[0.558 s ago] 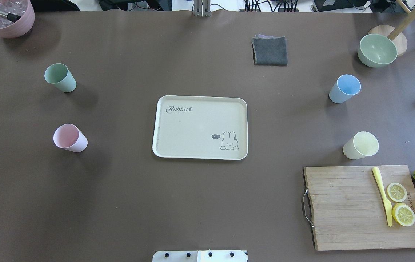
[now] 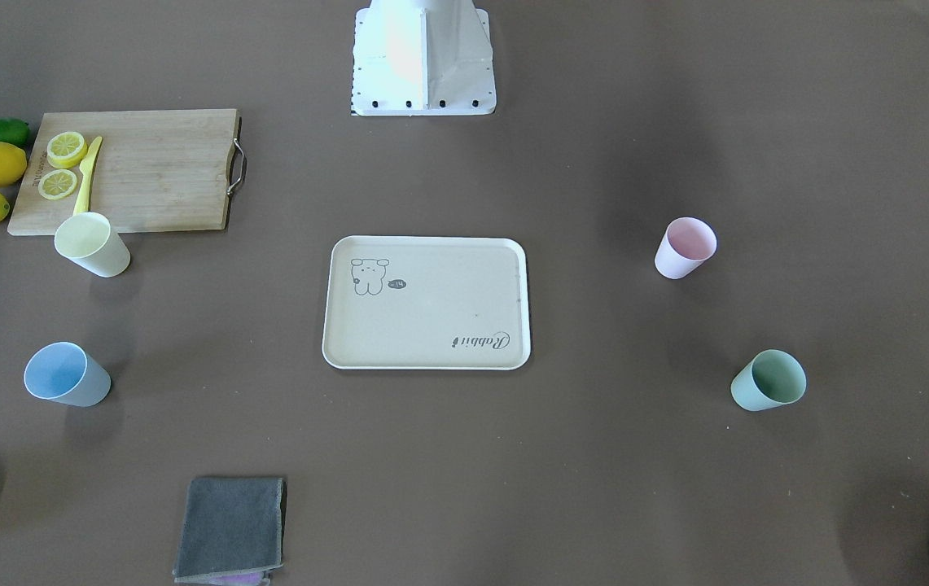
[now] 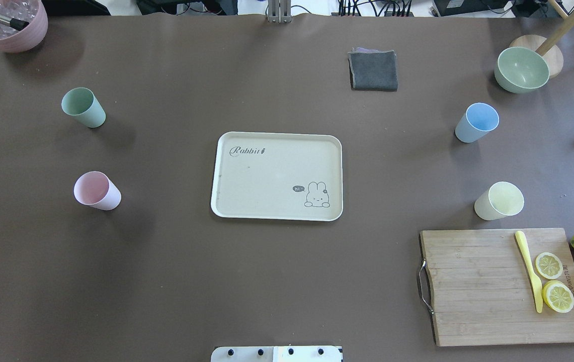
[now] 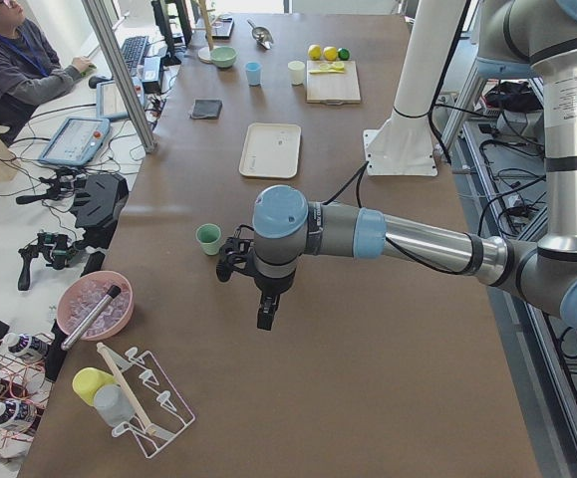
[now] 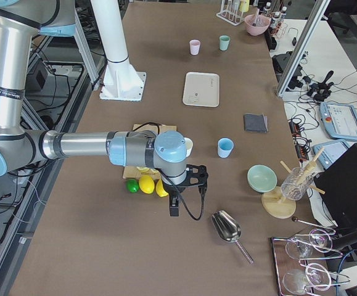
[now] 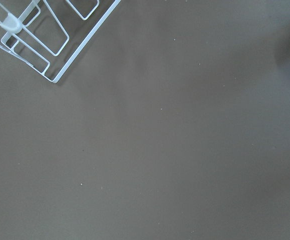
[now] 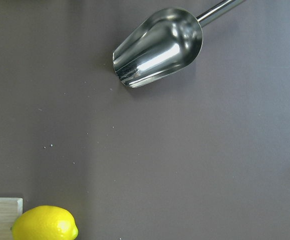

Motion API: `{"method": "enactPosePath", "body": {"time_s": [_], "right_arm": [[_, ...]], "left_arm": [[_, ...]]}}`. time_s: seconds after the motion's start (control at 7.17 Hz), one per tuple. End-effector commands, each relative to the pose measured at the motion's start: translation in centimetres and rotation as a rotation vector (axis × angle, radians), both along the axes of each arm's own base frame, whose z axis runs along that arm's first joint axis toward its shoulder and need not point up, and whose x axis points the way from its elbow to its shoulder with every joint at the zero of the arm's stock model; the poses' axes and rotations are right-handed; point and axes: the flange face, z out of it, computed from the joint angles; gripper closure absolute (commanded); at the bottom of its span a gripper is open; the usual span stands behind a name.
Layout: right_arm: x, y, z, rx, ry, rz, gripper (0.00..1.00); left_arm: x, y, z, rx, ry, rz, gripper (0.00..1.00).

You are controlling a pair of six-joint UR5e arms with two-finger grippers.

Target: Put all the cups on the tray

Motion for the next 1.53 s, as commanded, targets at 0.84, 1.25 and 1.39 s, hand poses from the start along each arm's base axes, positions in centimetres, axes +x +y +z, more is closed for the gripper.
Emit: {"method": "enactPosePath", "body": {"time_s": [0.84, 1.25, 1.39], "right_arm": [[0.5, -1.9, -3.1, 0.369, -0.018, 0.037, 0.00], [0.2, -2.1, -2.5, 0.359, -0.037, 0.043, 0.00], [-1.4, -3.3, -3.3, 0.324, -0.067, 0.060, 0.00]], "left_arm": [[-0.5, -5.2, -2.6, 0.368, -0.031, -0.013, 0.02], [-0.1, -9.1, -3.5, 0.407, -0.030, 0.003, 0.02], [2.1, -10.0, -3.5, 0.367, -0.005, 0.007, 0.02]]}}
